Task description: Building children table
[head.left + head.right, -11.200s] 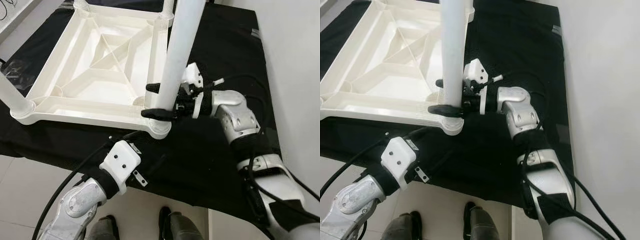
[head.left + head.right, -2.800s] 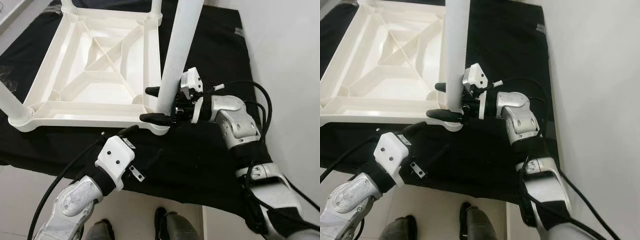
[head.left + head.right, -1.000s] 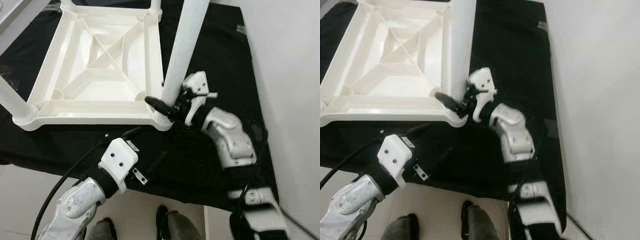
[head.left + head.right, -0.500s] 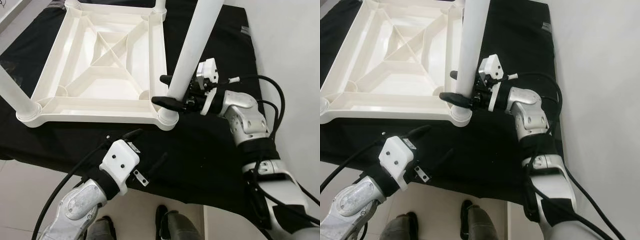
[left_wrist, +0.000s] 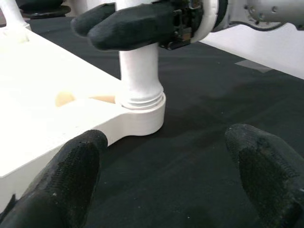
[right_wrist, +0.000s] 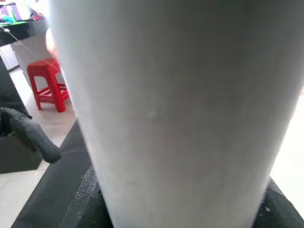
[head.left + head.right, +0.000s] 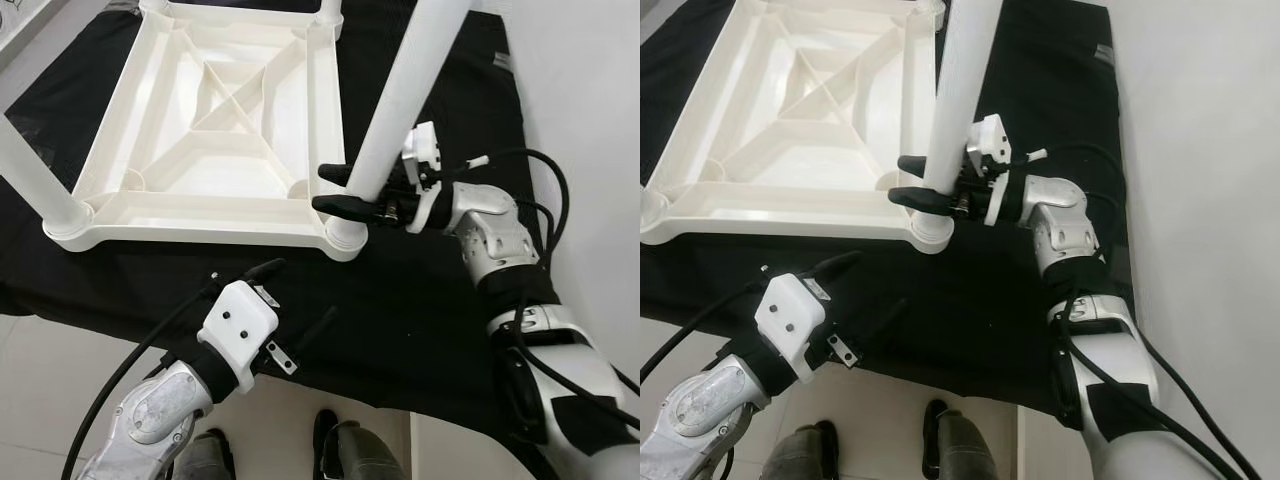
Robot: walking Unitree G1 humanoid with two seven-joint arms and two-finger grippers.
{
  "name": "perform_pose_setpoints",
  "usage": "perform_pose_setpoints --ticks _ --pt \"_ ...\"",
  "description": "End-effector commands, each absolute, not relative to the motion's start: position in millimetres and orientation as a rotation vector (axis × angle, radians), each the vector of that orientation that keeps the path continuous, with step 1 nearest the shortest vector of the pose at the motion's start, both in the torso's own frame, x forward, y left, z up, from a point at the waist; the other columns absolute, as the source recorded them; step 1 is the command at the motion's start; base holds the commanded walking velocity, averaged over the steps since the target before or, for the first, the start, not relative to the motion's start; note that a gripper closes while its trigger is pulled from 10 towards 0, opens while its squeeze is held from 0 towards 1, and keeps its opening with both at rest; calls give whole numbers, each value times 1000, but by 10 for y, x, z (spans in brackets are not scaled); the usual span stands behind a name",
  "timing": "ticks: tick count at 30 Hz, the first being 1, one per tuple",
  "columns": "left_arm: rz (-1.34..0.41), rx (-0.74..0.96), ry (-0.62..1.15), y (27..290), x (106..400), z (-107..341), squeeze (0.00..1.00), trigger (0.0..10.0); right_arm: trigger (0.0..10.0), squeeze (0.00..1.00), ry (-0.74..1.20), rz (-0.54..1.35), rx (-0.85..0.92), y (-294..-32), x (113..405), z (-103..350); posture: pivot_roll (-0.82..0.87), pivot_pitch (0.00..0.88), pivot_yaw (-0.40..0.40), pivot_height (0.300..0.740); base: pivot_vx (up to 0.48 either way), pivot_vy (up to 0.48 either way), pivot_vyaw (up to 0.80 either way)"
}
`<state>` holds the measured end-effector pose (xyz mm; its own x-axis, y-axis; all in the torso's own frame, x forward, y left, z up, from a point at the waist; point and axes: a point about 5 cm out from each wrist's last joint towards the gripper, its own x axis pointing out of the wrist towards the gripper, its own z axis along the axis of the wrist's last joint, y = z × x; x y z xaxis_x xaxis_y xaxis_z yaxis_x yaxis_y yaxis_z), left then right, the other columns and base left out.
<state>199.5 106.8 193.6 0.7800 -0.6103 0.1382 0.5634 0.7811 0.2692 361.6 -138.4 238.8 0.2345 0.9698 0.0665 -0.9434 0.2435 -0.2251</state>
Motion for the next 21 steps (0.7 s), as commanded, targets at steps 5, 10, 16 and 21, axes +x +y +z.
perform_pose_setpoints --ticks 5,10,16,21 --pt "-650 227 -196 1090 1961 1891 0 10000 0 0 7 588 -103 -1288 3508 1638 105 296 -142 740 0 0 0" --pt "-655 231 -191 1114 1977 1882 0 10000 0 0 73 441 -193 -1098 3065 1405 99 288 -120 740 0 0 0" --pt "-674 226 -197 1067 2002 1879 0 10000 3216 0 71 602 -143 -929 3035 1491 95 279 -130 740 0 0 0" --pt "-662 235 -197 1092 2006 1881 0 10000 10000 871 71 648 -121 -827 3002 1550 104 270 -131 740 0 0 0"
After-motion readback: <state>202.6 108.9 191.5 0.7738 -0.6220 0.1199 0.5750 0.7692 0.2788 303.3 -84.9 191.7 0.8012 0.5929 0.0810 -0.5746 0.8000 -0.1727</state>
